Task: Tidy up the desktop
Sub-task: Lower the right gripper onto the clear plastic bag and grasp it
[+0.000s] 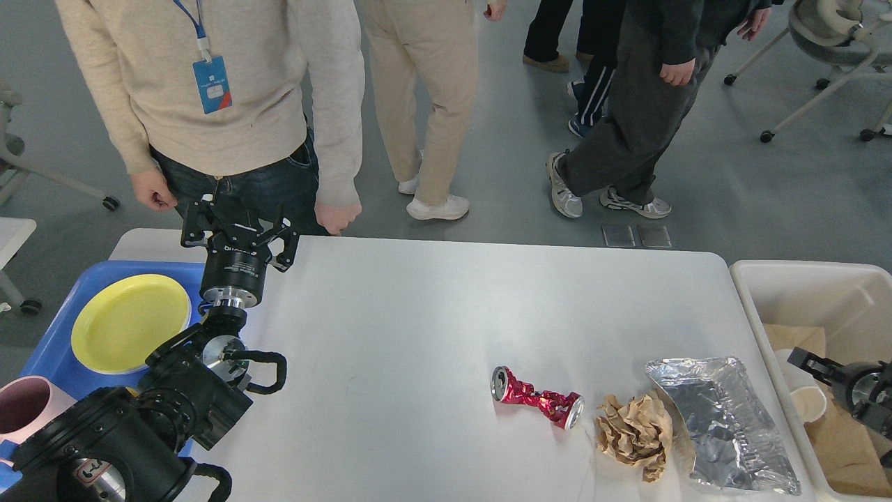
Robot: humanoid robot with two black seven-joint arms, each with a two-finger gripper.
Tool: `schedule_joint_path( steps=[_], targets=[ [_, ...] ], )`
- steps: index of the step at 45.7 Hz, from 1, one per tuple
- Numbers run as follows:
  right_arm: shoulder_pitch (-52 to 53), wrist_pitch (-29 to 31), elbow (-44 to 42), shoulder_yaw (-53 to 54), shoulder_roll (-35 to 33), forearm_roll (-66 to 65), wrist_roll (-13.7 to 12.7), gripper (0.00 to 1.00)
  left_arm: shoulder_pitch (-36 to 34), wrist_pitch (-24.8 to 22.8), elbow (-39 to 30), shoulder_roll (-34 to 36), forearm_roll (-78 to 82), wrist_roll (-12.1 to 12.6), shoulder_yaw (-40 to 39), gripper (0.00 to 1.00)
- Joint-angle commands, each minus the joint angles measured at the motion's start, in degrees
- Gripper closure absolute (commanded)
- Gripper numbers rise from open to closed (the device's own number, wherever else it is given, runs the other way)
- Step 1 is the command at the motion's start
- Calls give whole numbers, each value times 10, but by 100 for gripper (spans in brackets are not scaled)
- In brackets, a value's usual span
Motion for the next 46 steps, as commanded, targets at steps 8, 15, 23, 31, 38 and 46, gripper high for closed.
schedule_joint_path(
  steps=[8, 15, 23, 31, 38, 46],
  targets=[
    [71, 7, 14, -16, 30, -6, 0, 0, 0, 0, 0, 0, 0, 0, 0, 4],
    [224, 11, 100, -129, 51, -5, -2, 0, 0, 0, 0, 0, 0, 0, 0, 4],
    [410, 19, 219, -233, 116, -1, -1, 0, 0, 0, 0, 0, 0, 0, 0, 4],
    [594, 218, 333, -250, 152, 1, -2, 0, 0, 0, 0, 0, 0, 0, 0, 4],
    [692, 442, 342, -249, 189, 3, -2, 0, 0, 0, 0, 1, 1, 0, 0, 4],
    [767, 527, 377, -251, 197, 3, -2, 0, 0, 0, 0, 1, 1, 0, 0, 4]
  ],
)
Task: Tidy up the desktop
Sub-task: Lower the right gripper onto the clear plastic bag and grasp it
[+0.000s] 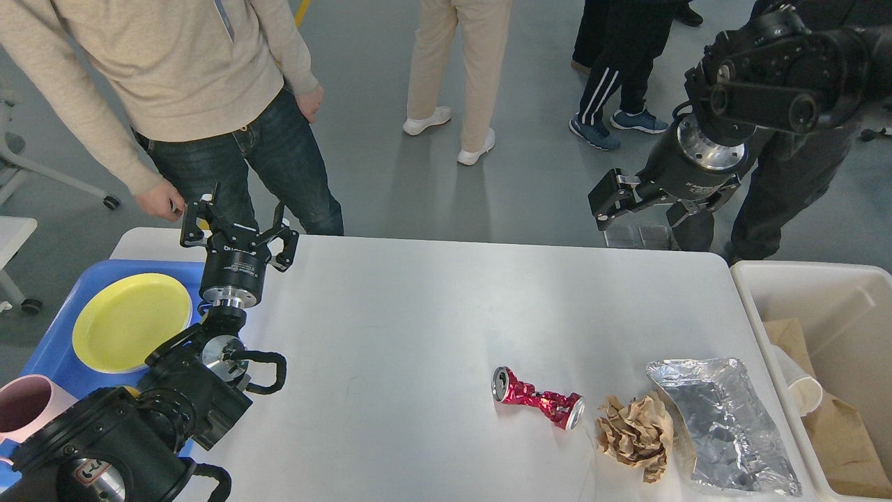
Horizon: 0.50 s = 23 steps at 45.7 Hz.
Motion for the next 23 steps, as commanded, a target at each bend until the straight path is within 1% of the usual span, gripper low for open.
schedule_joint_path(
  steps=[1, 7, 13, 17, 23],
  targets=[
    [54, 44, 32, -3, 2, 0, 0, 0, 0, 0, 0, 0, 0, 0, 0, 4],
    [95, 52, 78, -27, 4, -4, 0, 0, 0, 0, 0, 0, 0, 0, 0, 4],
    [96, 52, 84, -39, 11, -5, 0, 0, 0, 0, 0, 0, 0, 0, 0, 4],
    [74, 43, 78, -40, 8, -7, -1, 0, 0, 0, 0, 0, 0, 0, 0, 4],
    [11, 31, 56, -52, -7, -8, -2, 0, 0, 0, 1, 0, 0, 0, 0, 4]
  ],
)
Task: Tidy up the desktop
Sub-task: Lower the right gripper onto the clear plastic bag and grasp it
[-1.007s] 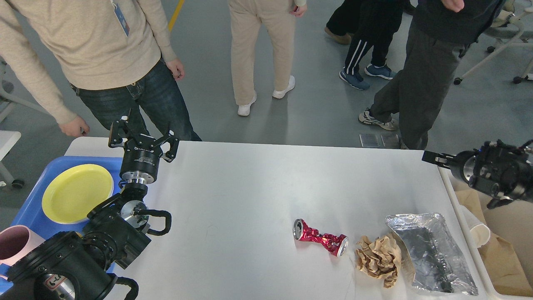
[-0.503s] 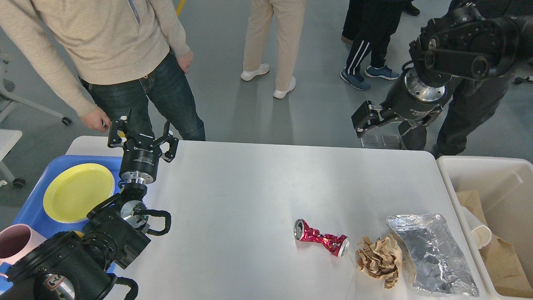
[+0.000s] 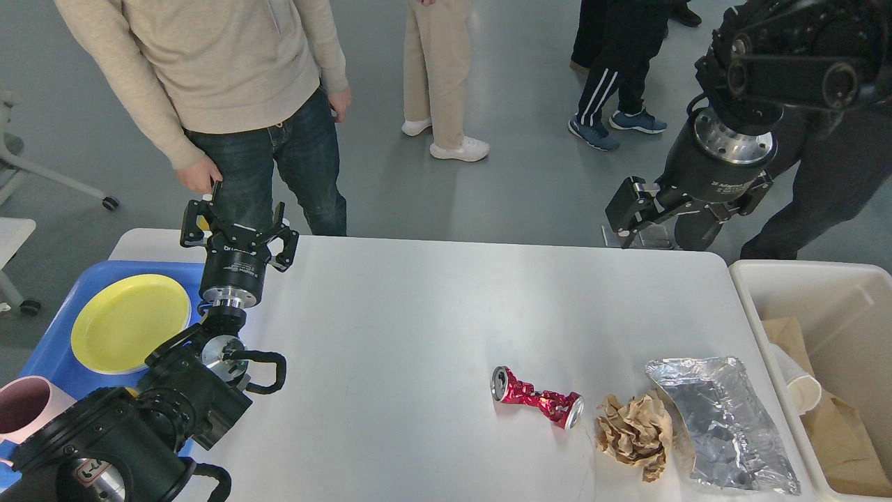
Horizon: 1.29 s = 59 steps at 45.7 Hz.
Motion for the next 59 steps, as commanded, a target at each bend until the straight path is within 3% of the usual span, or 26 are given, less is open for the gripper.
schedule_joint_path(
  steps=[1, 9, 16, 22, 30, 37, 59],
  targets=[
    [-62, -11, -23, -13, -19, -2, -1, 0, 0, 0, 0, 0, 0, 0, 0, 4],
    [-158, -40, -50, -35, -65, -3, -1, 0, 0, 0, 0, 0, 0, 0, 0, 4],
    [-255, -101, -63, -33, -114, -32, -2, 0, 0, 0, 0, 0, 1, 0, 0, 4],
    [-359, -163, -97, -34, -124, -47, -2, 0, 0, 0, 0, 0, 1, 0, 0, 4],
    [-457, -198, -165, -26, -124, -47, -2, 0, 0, 0, 0, 0, 0, 0, 0, 4],
    [-510, -220, -213, -12, -123, -46, -2, 0, 0, 0, 0, 0, 0, 0, 0, 4],
    [-597, -363, -233, 48, -123, -45, -2, 1, 0, 0, 0, 0, 1, 0, 0, 4]
  ],
)
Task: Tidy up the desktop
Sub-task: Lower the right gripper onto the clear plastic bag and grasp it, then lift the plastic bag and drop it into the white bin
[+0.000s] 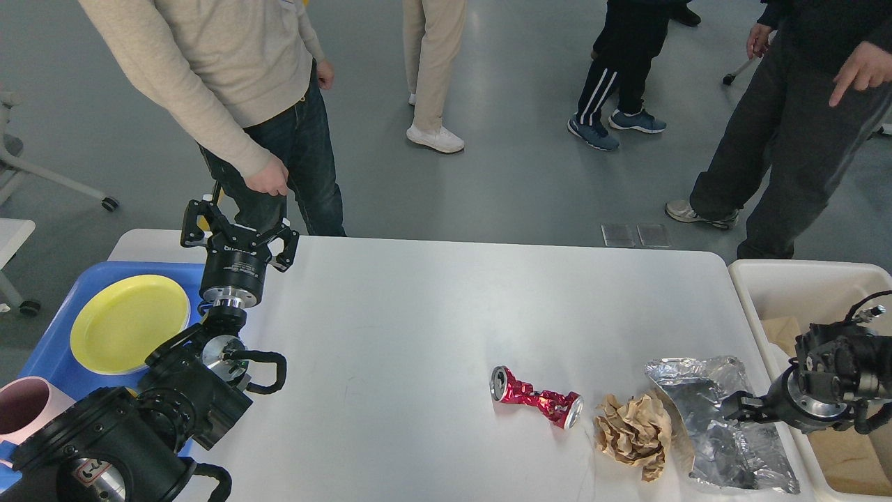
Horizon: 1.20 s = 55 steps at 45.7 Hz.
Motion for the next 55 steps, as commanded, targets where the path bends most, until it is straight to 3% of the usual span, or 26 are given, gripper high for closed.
schedule_joint_path(
  steps=[1, 6, 8, 10, 14, 15, 25, 35, 55],
  targets=[
    [-14, -55, 0, 16, 0, 1, 0, 1, 0, 0, 0, 0, 0, 0, 0, 4],
    [-16, -81, 5, 19, 4, 0, 1, 4, 0, 0, 0, 0, 1, 0, 0, 4],
    [-19, -84, 7, 19, 4, -1, 1, 14, 0, 0, 0, 0, 0, 0, 0, 4],
    [-21, -84, 8, 18, 4, -2, 1, 34, 0, 0, 0, 0, 1, 0, 0, 4],
    [-22, -77, 9, 17, 4, -2, 0, 90, 0, 0, 0, -1, 0, 0, 0, 4],
    [-23, -76, 9, 17, 4, -2, 0, 100, 0, 0, 0, 0, 0, 0, 0, 4],
    [-28, -98, 1, 19, 0, -1, 0, 100, 0, 0, 0, -1, 0, 0, 0, 4],
    [-30, -208, 8, 21, 4, -1, 1, 100, 0, 0, 0, -1, 0, 0, 0, 4],
    [-5, -212, 10, 60, -13, 0, 1, 100, 0, 0, 1, -1, 0, 0, 0, 4]
  ],
)
